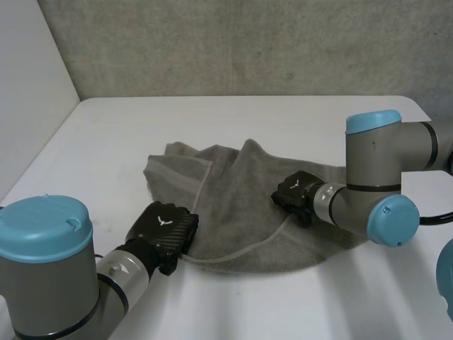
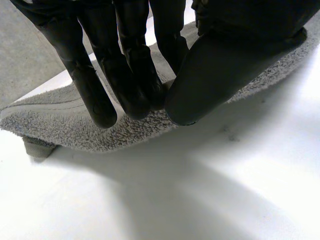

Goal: Fold the towel.

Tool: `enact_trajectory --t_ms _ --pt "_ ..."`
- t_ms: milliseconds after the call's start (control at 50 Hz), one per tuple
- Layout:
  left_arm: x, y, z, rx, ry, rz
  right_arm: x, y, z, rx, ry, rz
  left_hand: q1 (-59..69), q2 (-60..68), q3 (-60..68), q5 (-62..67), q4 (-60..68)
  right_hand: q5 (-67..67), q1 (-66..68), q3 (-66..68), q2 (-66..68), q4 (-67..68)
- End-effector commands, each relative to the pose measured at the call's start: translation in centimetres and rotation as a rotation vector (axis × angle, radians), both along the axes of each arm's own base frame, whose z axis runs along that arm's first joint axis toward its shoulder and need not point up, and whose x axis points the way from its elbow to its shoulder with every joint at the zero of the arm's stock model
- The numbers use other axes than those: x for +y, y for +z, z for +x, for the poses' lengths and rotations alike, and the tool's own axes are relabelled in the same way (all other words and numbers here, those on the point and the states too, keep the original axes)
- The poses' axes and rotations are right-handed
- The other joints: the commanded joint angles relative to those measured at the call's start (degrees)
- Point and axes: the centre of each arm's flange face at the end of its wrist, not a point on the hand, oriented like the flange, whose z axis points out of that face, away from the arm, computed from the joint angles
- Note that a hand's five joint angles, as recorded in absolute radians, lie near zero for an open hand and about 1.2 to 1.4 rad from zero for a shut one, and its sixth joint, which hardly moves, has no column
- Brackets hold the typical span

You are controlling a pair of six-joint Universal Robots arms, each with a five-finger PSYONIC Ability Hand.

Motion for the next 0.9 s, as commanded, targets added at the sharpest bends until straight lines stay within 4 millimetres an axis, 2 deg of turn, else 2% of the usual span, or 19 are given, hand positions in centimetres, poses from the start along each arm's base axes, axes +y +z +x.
enact_trajectory --t_ms 20,60,80,100,240,360,400,440,460,500,520,540,680,720,740,760,780,820,900 --pt "0.0 0.0 0.0 0.000 0.000 0.000 -0.3 -0.3 -0.7 0.002 -0.021 0.014 11.4 10.2 10.2 10.7 10.2 3.1 3.1 3.0 3.1 3.1" --pt "0.0 0.0 0.0 0.000 0.000 0.000 -0.3 -0.1 -0.7 -0.002 -0.026 0.014 11.4 10.2 10.2 10.7 10.2 19.3 19.3 19.3 19.3 19.3" --pt "0.0 0.0 0.0 0.001 0.002 -0.001 -0.3 -0.1 -0.7 -0.002 -0.026 0.014 11.4 10.2 10.2 10.7 10.2 19.4 19.4 19.4 19.4 19.4" --pt "0.0 0.0 0.0 0.001 0.002 -0.001 -0.3 0.0 -0.7 -0.006 -0.028 0.013 11.4 10.2 10.2 10.7 10.2 29.0 29.0 29.0 29.0 29.0" --pt "0.0 0.0 0.0 0.001 0.002 -0.002 -0.6 0.8 -1.3 -0.040 -0.071 0.022 11.4 10.2 10.2 10.7 10.2 29.1 29.1 29.1 29.1 29.1" --pt "0.1 0.0 -0.1 0.002 -0.003 -0.002 0.2 2.2 -2.1 -0.099 -0.077 0.051 11.4 10.2 10.2 10.7 10.2 29.1 29.1 29.1 29.1 29.1" --pt "0.1 -0.1 -0.1 0.000 -0.004 0.000 0.4 2.9 -2.5 -0.112 -0.081 0.052 11.4 10.2 10.2 10.7 10.2 29.1 29.1 29.1 29.1 29.1" --pt "0.1 -0.1 -0.2 0.000 -0.006 0.000 0.7 4.5 -3.8 -0.131 -0.115 0.040 11.4 10.2 10.2 10.7 10.2 29.1 29.1 29.1 29.1 29.1" --pt "0.1 -0.2 -0.3 0.001 -0.008 0.001 0.7 4.6 -3.8 -0.131 -0.115 0.040 11.4 10.2 10.2 10.7 10.2 29.1 29.1 29.1 29.1 29.1" --pt "0.1 -0.1 -0.4 0.002 -0.013 0.001 1.0 6.4 -5.2 -0.150 -0.154 0.019 11.4 10.2 10.2 10.7 10.2 29.1 29.1 29.1 29.1 29.1" --pt "0.3 -0.1 -0.5 0.002 -0.020 0.002 1.0 6.4 -5.2 -0.150 -0.154 0.019 11.4 10.2 10.2 10.7 10.2 29.1 29.1 29.1 29.1 29.1" --pt "0.3 -0.1 -0.5 0.002 -0.020 0.002 1.3 7.1 -6.1 -0.143 -0.168 0.004 11.4 10.2 10.2 10.7 10.2 29.1 29.1 29.1 29.1 29.1" --pt "2.1 -0.1 -1.2 -0.003 -0.077 0.009 3.6 8.5 -8.7 -0.103 -0.183 -0.013 11.4 10.2 10.2 10.7 10.2 29.1 29.1 29.1 29.1 29.1" --pt "4.3 -0.6 -1.5 -0.027 -0.135 0.039 4.6 8.4 -10.0 -0.031 -0.165 -0.035 11.4 10.2 10.2 10.7 10.2 29.1 29.1 29.1 29.1 29.1" --pt "4.3 -0.6 -1.5 -0.027 -0.135 0.039 4.6 8.4 -10.0 -0.030 -0.164 -0.035 11.4 10.2 10.2 10.7 10.2 29.1 29.1 29.1 29.1 29.1" --pt "5.6 -0.9 -1.5 -0.051 -0.168 0.065 5.1 8.5 -10.5 0.003 -0.154 -0.050 11.4 10.2 10.2 10.7 10.2 29.1 29.1 29.1 29.1 29.1" --pt "5.6 -0.9 -1.5 -0.051 -0.168 0.065 5.1 8.5 -10.5 0.003 -0.154 -0.050 11.4 10.2 10.2 10.7 10.2 29.1 29.1 29.1 29.1 29.1" --pt "7.7 -1.2 -1.6 -0.083 -0.220 0.103 6.3 9.0 -10.9 0.048 -0.124 -0.088 11.4 10.2 10.2 10.7 10.2 29.1 29.1 29.1 29.1 29.1" --pt "8.7 -1.2 -1.8 -0.090 -0.257 0.116 7.0 9.1 -11.0 0.057 -0.105 -0.099 11.4 10.2 10.2 10.7 10.2 29.1 29.1 29.1 29.1 29.1"
